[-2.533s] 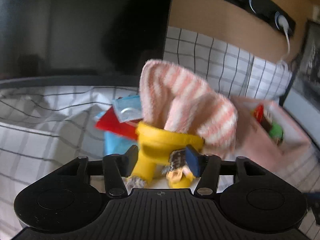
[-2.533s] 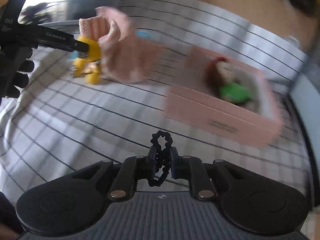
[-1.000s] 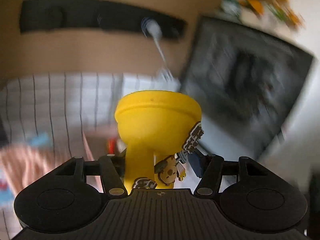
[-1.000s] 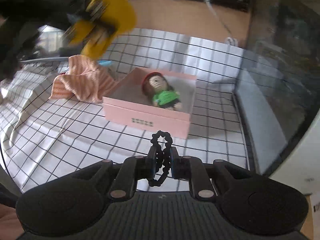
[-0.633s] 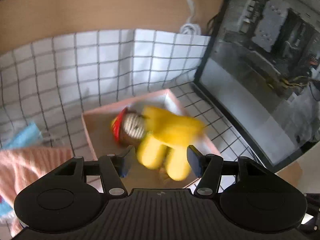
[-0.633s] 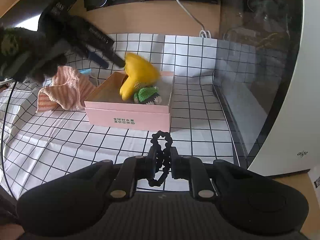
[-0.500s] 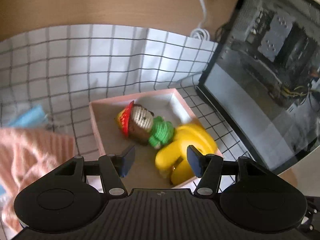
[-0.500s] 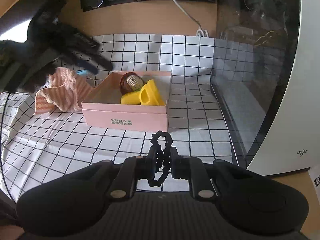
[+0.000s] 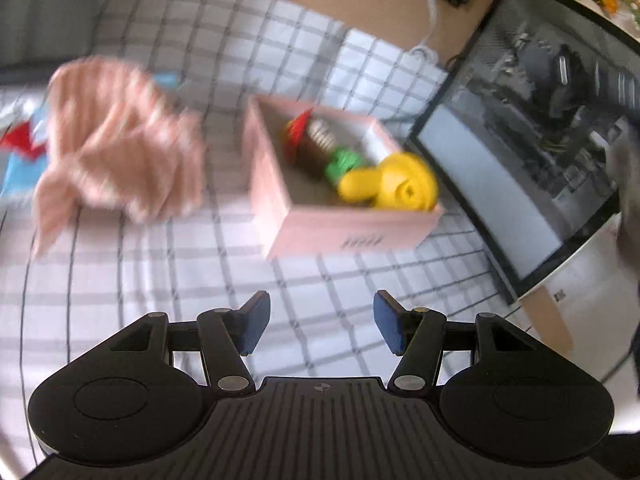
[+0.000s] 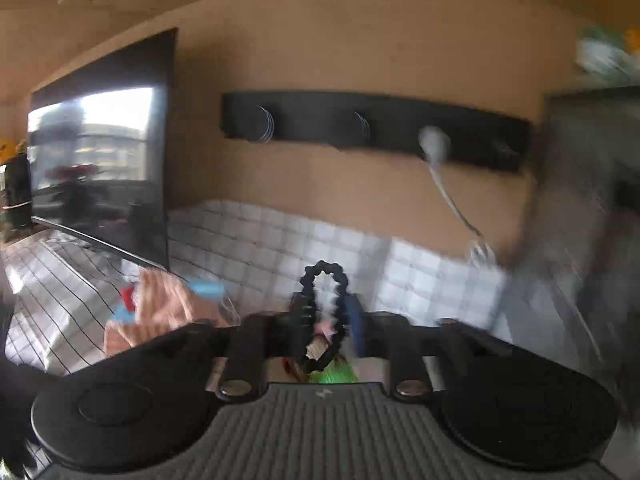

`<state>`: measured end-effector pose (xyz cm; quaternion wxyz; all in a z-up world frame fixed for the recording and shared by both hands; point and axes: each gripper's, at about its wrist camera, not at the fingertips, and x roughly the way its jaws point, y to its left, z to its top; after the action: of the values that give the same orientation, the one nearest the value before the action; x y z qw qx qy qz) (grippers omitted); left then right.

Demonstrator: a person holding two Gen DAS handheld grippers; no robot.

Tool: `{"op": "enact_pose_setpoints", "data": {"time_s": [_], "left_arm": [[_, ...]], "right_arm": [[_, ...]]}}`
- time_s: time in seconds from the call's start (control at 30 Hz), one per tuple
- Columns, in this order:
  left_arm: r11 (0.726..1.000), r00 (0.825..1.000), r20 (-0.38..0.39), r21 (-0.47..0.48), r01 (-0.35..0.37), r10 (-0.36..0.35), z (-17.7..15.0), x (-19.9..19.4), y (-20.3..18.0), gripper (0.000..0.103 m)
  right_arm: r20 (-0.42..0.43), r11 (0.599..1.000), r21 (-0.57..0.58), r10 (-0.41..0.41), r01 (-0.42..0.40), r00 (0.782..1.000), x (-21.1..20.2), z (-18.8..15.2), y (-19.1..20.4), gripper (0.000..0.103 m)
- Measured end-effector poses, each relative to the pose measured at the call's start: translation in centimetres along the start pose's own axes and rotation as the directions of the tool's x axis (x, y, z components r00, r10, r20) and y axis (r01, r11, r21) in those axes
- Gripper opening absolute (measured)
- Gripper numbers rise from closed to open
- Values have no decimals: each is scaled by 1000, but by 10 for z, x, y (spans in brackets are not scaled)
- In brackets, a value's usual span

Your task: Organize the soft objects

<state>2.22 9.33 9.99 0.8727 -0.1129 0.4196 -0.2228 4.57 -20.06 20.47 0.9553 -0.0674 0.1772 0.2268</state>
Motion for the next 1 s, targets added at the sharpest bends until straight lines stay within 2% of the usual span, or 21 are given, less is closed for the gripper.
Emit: {"op": "enact_pose_setpoints", "data": {"time_s": [0.03, 0.1, 0.2, 0.33, 0.5, 0.6, 0.7, 0.77, 0.87, 0.93, 1.0], "left_arm": [[1000, 1000, -4, -16, -10, 10, -9, -1, 4, 62], [997, 999, -9, -66, -36, 36, -22, -6, 14, 62], [986, 997, 0, -147, -79, 80, -41, -18, 36, 62], [957, 990, 4, -255, -137, 143, -61, -33, 64, 62], [936, 986, 17, -317, -153, 167, -76, -54, 89, 62], [929, 984, 27, -335, -160, 179, -83, -69, 102, 62], [922, 981, 36, -350, -168, 192, -92, -86, 116, 62], [916, 979, 39, -363, -172, 200, -98, -96, 125, 62], [910, 978, 37, -373, -178, 206, -105, -110, 138, 62], [909, 978, 40, -378, -175, 205, -112, -120, 147, 62], [909, 976, 51, -376, -178, 212, -120, -130, 157, 62]], "right_arm": [[0, 1000, -5, 10, -10, 1000, 7, 7, 2, 68], [3, 1000, -8, 26, -26, 1000, 21, 15, 3, 76], [-25, 999, -21, 33, -33, 999, 38, 18, 10, 76], [-81, 995, -68, 65, -71, 995, 60, -1, 40, 78], [-149, 960, -230, 126, -158, 981, 99, -31, 120, 78], [-198, 941, -234, 201, -246, 959, 120, -38, 165, 78], [-188, 931, -237, 238, -279, 953, 142, -36, 208, 78], [-163, 923, -267, 239, -276, 957, 156, -32, 237, 78], [-148, 906, -353, 194, -235, 970, 187, -33, 275, 77], [-195, 887, -395, 173, -239, 965, 206, -41, 291, 77], [-258, 868, -411, 181, -277, 949, 212, -51, 295, 77]]}}
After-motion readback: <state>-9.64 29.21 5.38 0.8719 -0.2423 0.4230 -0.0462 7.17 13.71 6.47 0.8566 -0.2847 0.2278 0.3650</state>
